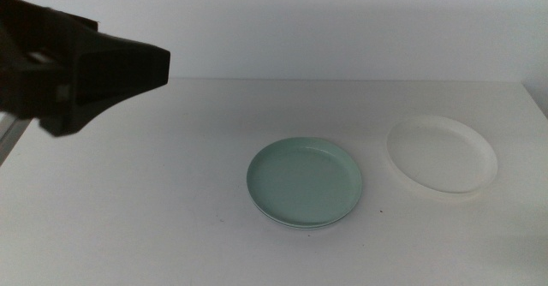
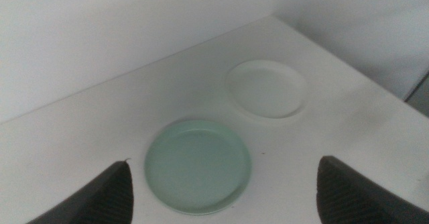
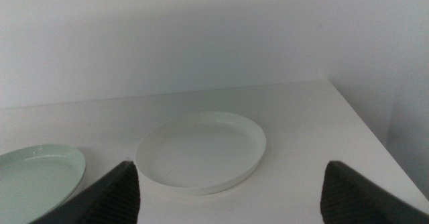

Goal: Stack the three bowls on top of each other.

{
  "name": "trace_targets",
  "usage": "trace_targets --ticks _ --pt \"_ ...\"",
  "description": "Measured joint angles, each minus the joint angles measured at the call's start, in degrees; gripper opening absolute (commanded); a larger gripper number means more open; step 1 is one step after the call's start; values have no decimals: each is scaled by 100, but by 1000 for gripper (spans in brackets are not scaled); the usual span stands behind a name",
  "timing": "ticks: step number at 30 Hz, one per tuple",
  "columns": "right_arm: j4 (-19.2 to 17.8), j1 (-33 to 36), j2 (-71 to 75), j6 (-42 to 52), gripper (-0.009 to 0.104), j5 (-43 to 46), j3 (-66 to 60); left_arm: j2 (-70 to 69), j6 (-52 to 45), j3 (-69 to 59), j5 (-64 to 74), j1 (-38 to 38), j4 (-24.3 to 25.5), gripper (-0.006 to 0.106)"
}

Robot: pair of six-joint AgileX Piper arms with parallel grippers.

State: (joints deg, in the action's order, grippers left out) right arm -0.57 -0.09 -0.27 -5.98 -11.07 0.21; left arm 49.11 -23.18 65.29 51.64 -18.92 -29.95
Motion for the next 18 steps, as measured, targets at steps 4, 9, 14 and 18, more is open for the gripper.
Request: trace_targets --ticks 4,9,14,18 --pt "0 0 0 0 89 0 0 -30 -55 -21 50 0 -99 94" --pt "0 0 0 0 89 0 0 -30 -55 -66 6 0 -97 94" --pt "0 0 0 0 89 0 0 -30 -55 -66 -17 0 -45 94" --pt "0 0 0 -17 89 25 0 -30 -55 -66 -55 0 -45 94"
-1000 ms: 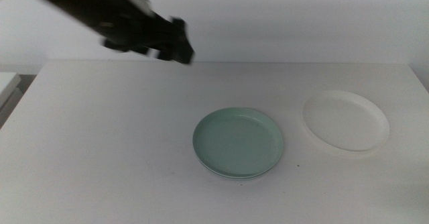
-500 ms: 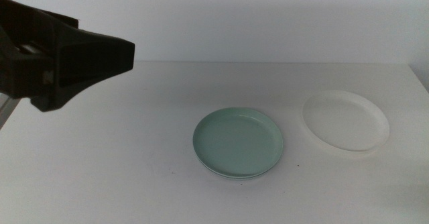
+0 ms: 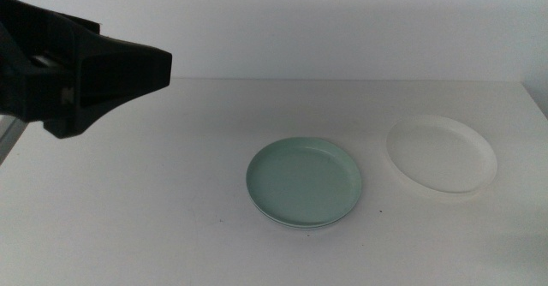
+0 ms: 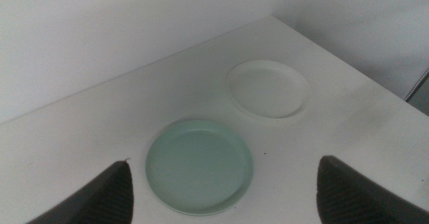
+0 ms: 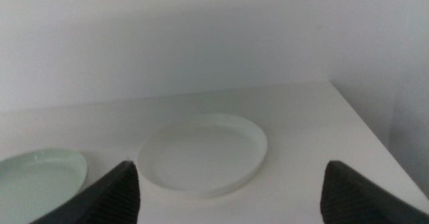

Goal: Stack the three bowls on top of each other.

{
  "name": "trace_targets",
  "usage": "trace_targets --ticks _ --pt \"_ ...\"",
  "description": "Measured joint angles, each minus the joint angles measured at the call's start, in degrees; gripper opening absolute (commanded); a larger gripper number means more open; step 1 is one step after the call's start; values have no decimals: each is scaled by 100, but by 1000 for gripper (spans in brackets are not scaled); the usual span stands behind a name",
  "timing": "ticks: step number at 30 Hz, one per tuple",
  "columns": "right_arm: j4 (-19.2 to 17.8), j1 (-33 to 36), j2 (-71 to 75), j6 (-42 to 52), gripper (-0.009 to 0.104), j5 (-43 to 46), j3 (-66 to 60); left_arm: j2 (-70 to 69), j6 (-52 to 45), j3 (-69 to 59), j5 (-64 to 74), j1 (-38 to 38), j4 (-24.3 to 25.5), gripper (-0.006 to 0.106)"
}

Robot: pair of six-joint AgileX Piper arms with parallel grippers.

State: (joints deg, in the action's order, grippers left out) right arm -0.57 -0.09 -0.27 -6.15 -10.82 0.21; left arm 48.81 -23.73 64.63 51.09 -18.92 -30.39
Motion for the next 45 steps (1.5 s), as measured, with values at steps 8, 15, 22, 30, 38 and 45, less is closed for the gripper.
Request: trace_targets --ticks 8,15,22,30,38,45 --pt "-9 0 -217 -30 89 451 438 0 0 0 -3 0 9 94" --pt "57 0 -3082 -379 89 -1873 3566 0 0 0 -3 0 9 94" --pt "88 0 -5343 -385 89 -3401 5529 10 0 0 -3 0 9 94" --pt "88 -242 -7559 -293 89 -3857 6601 10 0 0 -3 0 9 94" --pt "400 -763 -9886 68 89 -3678 7378 10 0 0 -3 0 9 94" --pt "653 -763 -11344 246 84 -3272 7870 10 0 0 -3 0 9 94"
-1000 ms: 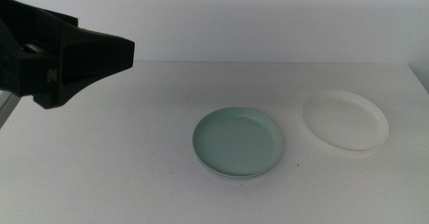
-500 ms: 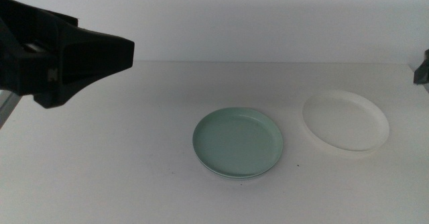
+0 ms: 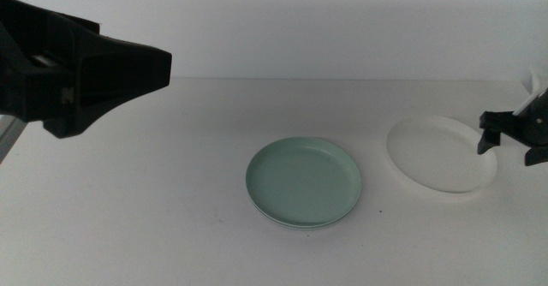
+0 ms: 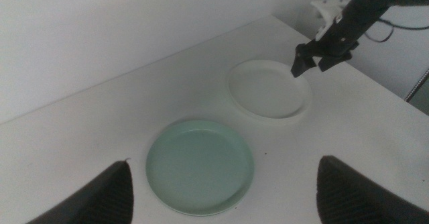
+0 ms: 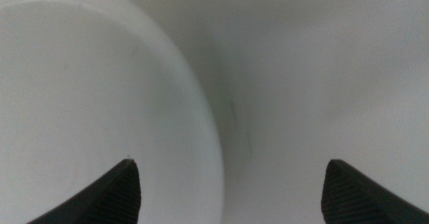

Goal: Stack the three bowls on top of each other.

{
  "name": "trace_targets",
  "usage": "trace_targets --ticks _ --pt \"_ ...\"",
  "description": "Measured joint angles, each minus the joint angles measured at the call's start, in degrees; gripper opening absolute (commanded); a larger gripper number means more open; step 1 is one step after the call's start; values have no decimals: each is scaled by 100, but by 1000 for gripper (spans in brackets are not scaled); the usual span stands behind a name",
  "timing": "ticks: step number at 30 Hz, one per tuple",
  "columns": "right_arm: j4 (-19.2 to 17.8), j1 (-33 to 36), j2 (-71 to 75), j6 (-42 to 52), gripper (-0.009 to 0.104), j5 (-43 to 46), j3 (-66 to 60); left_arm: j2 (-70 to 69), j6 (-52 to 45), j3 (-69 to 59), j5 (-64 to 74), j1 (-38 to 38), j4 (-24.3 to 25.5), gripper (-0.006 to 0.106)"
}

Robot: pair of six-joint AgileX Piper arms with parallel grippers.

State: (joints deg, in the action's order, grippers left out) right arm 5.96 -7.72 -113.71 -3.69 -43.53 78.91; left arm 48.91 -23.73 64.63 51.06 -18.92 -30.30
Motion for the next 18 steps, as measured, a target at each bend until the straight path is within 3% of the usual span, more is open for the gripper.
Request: trace_targets --ticks 5,13,15,18 --pt "160 0 -401 32 69 345 137 0 0 0 0 0 0 94" --pt "553 0 -616 333 23 799 137 0 0 0 0 0 0 94" --pt "643 0 -632 436 0 874 148 0 0 0 0 0 0 94" --pt "681 0 -572 492 -2 848 177 0 0 0 0 0 0 94"
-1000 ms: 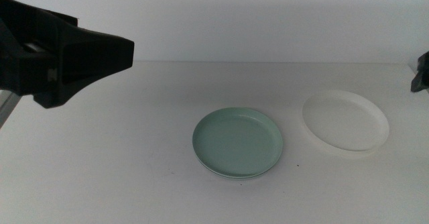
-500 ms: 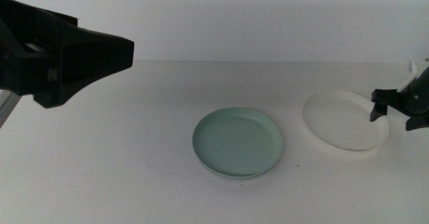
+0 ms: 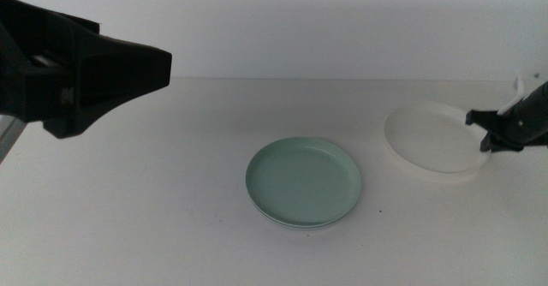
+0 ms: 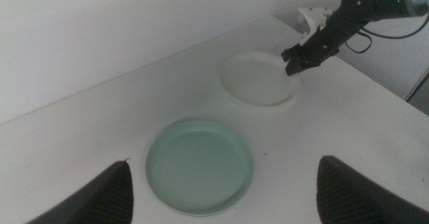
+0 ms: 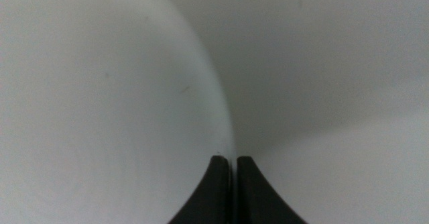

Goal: Stack the three bowls on top of each other.

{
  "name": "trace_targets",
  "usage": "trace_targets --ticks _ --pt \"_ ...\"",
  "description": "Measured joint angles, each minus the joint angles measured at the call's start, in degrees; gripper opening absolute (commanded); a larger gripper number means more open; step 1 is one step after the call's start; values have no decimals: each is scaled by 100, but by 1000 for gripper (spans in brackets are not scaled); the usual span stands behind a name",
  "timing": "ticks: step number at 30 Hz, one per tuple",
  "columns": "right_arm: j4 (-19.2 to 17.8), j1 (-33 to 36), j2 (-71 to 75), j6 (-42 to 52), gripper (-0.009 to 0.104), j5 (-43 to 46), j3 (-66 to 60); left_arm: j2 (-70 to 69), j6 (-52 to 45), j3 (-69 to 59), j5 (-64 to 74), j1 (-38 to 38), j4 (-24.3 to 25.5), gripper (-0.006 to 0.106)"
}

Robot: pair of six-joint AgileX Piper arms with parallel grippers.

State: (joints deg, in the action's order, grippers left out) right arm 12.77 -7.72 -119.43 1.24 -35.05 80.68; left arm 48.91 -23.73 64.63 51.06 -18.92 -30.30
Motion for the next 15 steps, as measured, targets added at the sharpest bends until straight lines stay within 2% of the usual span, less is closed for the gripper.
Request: trace_targets --ticks 7,12,15 --pt "144 184 1284 -63 -2 3 -126 0 -11 0 0 0 0 94" --pt "618 1323 1815 -73 -2 68 -273 0 -11 0 0 0 0 94" --pt "743 2089 1711 -224 -2 56 -298 0 -11 0 0 0 11 94"
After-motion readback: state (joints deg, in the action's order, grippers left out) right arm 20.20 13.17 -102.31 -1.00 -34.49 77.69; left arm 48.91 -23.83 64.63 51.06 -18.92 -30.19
